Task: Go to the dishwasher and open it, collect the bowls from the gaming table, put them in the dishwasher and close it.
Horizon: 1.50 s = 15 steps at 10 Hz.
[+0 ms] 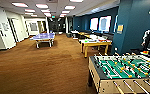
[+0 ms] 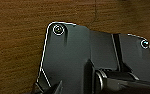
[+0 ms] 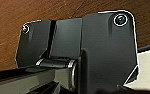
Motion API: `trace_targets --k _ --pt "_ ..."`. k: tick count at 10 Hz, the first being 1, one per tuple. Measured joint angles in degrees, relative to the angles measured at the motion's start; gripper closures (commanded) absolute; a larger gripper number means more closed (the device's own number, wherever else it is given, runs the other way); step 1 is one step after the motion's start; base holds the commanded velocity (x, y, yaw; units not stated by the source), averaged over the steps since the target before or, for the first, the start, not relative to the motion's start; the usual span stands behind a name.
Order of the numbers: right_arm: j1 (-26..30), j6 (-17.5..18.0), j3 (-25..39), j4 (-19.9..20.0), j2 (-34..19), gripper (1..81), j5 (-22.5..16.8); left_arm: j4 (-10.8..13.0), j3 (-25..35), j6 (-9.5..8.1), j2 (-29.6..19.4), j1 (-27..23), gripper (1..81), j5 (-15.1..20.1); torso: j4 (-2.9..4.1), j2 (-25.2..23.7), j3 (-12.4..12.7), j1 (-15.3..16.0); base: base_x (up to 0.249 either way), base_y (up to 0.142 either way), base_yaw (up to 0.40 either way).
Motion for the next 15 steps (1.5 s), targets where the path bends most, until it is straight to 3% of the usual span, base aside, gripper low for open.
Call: trace_targets --k 15 --pt "-0.16 0.0 -0.04 -0.02 0.29 1.0 -0.05 0.0 -0.09 0.0 0.05 0.3 1.0 -0.05 0.0 -0.05 0.02 -0.09 0.123 0.088 0.0"
